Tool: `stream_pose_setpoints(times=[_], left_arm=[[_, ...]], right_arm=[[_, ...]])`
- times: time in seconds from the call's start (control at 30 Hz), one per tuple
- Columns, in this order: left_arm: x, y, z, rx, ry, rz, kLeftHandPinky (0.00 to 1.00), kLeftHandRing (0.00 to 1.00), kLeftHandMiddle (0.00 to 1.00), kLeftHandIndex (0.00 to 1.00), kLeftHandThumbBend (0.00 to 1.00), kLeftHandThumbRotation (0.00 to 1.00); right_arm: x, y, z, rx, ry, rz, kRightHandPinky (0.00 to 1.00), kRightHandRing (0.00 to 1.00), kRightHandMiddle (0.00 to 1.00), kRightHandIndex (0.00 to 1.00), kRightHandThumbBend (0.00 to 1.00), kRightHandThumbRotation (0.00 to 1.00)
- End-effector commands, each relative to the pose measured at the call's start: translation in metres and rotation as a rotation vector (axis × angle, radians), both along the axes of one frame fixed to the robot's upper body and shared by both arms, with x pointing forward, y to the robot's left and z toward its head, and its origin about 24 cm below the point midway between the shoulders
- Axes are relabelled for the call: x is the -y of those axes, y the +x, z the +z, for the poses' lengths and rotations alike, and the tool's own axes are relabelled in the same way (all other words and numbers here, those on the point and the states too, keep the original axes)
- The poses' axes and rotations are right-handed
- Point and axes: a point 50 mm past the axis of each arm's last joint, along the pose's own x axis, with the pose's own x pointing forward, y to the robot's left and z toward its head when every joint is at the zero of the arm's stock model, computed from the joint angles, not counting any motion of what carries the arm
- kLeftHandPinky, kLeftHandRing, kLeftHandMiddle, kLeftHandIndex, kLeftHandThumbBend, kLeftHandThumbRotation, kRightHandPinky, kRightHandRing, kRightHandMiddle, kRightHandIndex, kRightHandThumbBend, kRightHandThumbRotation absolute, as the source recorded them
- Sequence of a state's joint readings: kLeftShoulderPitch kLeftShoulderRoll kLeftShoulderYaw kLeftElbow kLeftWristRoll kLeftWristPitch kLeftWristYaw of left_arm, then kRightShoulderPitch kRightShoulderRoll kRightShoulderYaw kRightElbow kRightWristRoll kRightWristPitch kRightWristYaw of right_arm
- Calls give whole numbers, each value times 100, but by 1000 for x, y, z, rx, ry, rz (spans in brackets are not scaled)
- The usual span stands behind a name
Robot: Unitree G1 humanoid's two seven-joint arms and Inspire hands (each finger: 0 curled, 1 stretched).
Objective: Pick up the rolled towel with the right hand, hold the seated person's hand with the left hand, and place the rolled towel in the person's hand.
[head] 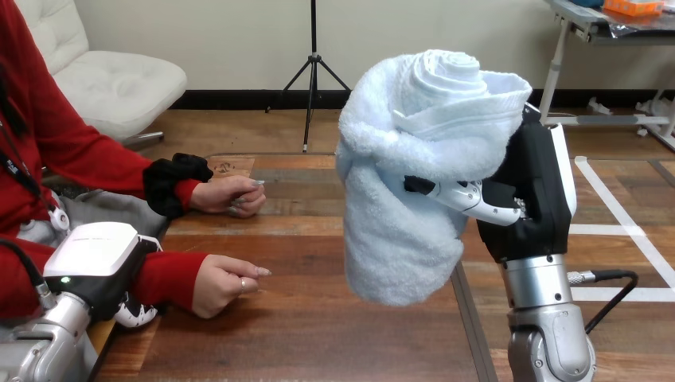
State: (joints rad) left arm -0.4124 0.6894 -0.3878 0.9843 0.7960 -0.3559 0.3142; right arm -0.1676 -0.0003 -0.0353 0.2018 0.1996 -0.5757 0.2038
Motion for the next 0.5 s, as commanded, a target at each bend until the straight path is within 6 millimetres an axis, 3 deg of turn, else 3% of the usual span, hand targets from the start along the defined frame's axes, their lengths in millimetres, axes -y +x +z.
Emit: stream_pose_setpoints(times=[0.0,0.47], left_arm=[[6,2,-5,-21,-6,-11,46,48,53,57,98,1],[11,0,-6,9,-44,-31,40,42,46,50,96,0]], right_arm=[[-1,1,23,101,29,1,21,27,40,43,78,0],[-3,1,26,94,36,-3,21,26,40,42,78,0]])
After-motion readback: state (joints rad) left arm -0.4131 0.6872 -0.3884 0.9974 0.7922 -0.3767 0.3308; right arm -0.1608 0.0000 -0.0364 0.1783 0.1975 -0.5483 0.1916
